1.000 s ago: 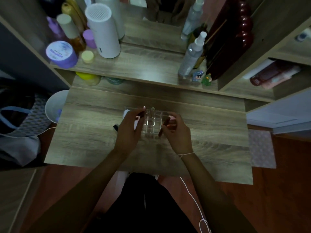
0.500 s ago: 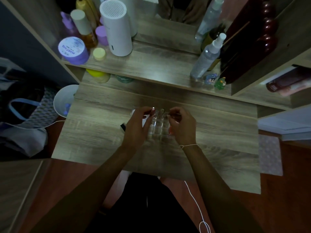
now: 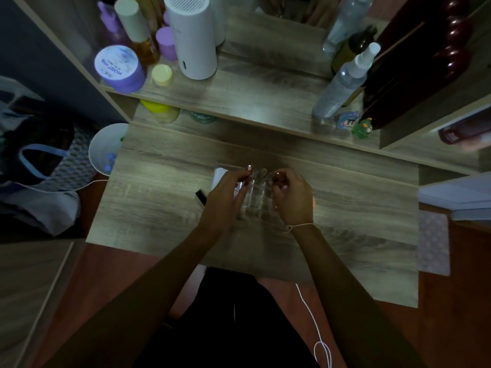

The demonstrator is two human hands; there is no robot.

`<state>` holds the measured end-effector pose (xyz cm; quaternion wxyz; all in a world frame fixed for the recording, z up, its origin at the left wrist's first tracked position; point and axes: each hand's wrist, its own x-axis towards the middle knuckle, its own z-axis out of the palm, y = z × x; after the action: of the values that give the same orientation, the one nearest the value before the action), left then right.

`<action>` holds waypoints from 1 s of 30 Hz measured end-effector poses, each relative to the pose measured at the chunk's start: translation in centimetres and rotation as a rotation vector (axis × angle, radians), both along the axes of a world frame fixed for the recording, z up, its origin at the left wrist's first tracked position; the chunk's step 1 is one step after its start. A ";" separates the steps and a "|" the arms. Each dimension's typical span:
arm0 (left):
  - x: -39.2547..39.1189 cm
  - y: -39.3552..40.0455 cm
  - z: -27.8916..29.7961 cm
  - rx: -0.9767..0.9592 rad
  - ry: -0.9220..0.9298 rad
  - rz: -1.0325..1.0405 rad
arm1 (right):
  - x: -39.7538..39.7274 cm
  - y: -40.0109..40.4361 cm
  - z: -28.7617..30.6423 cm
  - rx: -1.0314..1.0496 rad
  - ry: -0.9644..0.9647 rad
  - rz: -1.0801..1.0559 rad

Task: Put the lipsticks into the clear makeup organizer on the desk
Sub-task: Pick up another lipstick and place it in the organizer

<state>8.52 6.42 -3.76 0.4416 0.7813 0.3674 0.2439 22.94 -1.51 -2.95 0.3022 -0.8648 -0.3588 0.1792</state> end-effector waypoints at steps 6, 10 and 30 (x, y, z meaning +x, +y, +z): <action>0.2 -0.3 0.6 0.018 0.017 -0.013 | -0.1 0.0 -0.1 0.003 0.005 -0.004; 0.2 -0.6 1.0 -0.037 0.031 -0.004 | -0.2 -0.3 -0.2 0.007 0.012 -0.011; -2.0 -0.8 0.2 -0.036 -0.010 0.071 | -1.2 -2.3 1.0 0.123 0.031 -0.145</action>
<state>6.49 5.65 -3.52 0.4485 0.7585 0.3970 0.2566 21.74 -3.82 -1.97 0.3726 -0.8653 -0.3008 0.1480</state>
